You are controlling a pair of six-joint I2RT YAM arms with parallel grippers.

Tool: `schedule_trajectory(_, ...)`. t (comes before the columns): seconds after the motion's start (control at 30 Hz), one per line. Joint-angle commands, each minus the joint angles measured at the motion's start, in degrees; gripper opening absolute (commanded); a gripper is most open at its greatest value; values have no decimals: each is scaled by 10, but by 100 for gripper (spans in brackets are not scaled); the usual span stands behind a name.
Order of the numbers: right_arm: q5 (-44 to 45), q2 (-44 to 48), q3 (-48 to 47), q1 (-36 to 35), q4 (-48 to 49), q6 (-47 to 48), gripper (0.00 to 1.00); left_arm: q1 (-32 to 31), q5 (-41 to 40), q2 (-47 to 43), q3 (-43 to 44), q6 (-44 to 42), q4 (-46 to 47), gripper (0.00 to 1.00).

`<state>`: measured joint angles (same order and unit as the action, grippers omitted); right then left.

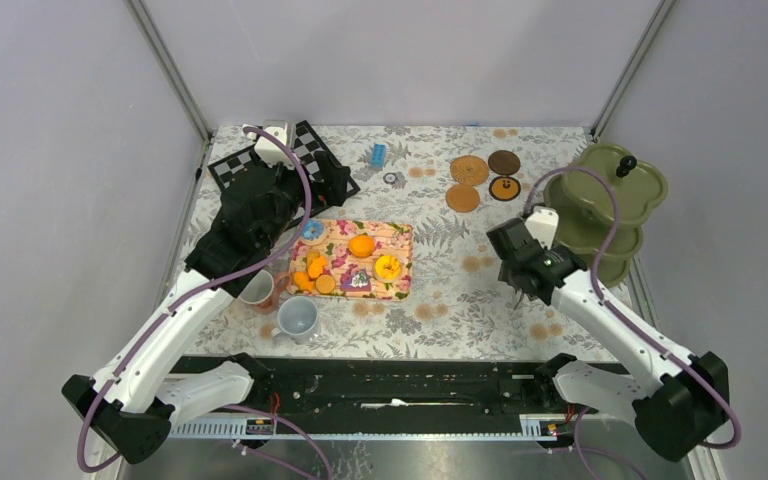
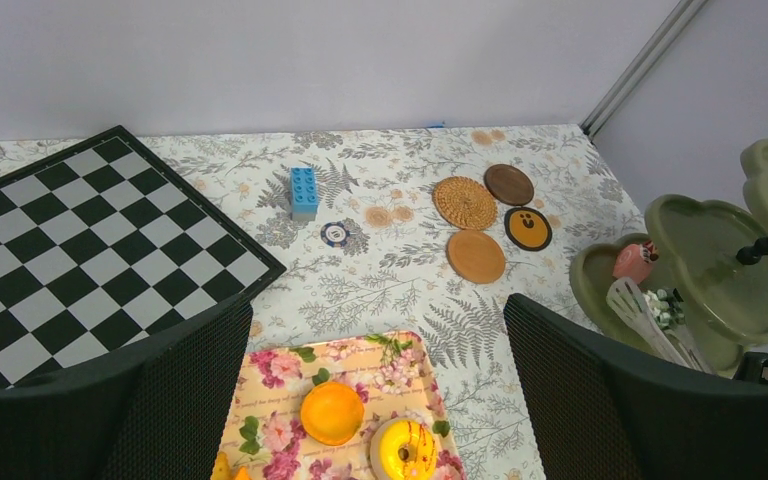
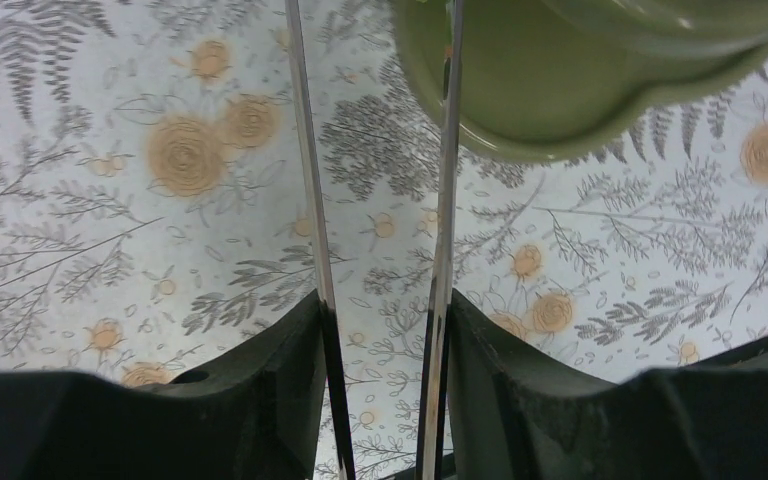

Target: Serve the afternoon tea

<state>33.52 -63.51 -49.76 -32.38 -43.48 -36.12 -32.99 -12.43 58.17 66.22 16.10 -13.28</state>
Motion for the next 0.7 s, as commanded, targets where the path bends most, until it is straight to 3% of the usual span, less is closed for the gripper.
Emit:
schedule_trajectory(0.0, 36, 24, 32, 20, 16, -59, 48, 2, 14, -12, 5, 7, 19, 99)
schedule_trajectory(0.67, 106, -113, 66, 80, 151, -149, 47, -8, 12, -4, 7, 5, 15, 99)
